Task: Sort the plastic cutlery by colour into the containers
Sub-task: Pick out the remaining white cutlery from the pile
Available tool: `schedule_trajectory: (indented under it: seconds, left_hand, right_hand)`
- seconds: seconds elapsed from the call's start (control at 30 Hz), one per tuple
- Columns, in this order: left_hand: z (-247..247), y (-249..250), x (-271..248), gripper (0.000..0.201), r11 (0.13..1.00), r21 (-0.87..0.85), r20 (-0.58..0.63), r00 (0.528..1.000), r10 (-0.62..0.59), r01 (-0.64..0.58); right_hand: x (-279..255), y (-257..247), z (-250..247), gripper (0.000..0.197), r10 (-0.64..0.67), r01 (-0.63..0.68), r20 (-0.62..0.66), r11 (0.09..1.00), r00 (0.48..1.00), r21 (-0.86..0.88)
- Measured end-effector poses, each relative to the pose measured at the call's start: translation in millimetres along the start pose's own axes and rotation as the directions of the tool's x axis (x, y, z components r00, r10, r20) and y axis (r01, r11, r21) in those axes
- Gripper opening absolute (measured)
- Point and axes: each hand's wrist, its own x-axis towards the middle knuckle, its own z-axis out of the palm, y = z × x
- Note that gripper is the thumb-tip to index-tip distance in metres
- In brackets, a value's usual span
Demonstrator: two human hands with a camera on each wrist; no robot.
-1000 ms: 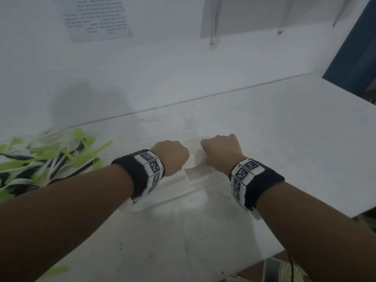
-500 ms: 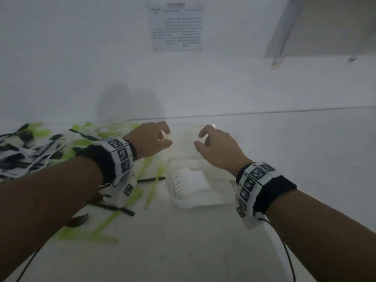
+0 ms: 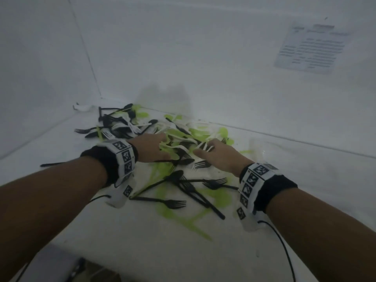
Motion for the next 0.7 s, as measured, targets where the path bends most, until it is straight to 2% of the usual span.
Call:
schedule_trajectory:
  seconds: [0.13, 0.3, 0.5, 0.7]
  left_hand:
    - [-1.8, -43.0, 1.5, 0.057, 0.999, 0.019, -0.008, 0.999, 0.035, -0.034]
    - [-0.9, -73.3, 20.6, 0.046, 0.992, 0.017, -0.032, 0.991, 0.128, -0.128]
    - [5.9, -69.7, 57.6, 0.037, 0.968, -0.005, -0.041, 0.967, 0.251, -0.252]
    - [15.2, -37.3, 95.8, 0.034, 0.931, 0.121, -0.072, 0.932, 0.355, -0.345]
  right_hand:
    - [20.5, -20.8, 30.7, 0.076, 0.024, -0.028, -0.036, 0.993, 0.999, -0.114]
    - [35.1, -27.9, 54.2, 0.052, 0.046, -0.065, -0.087, 0.973, 0.995, -0.219]
    - [44.1, -11.6, 57.6, 0.041, 0.094, -0.135, -0.215, 0.973, 0.972, -0.189]
    - [64.0, 12.2, 40.6, 0.023, 0.1, -0.149, -0.283, 0.977, 0.954, -0.155]
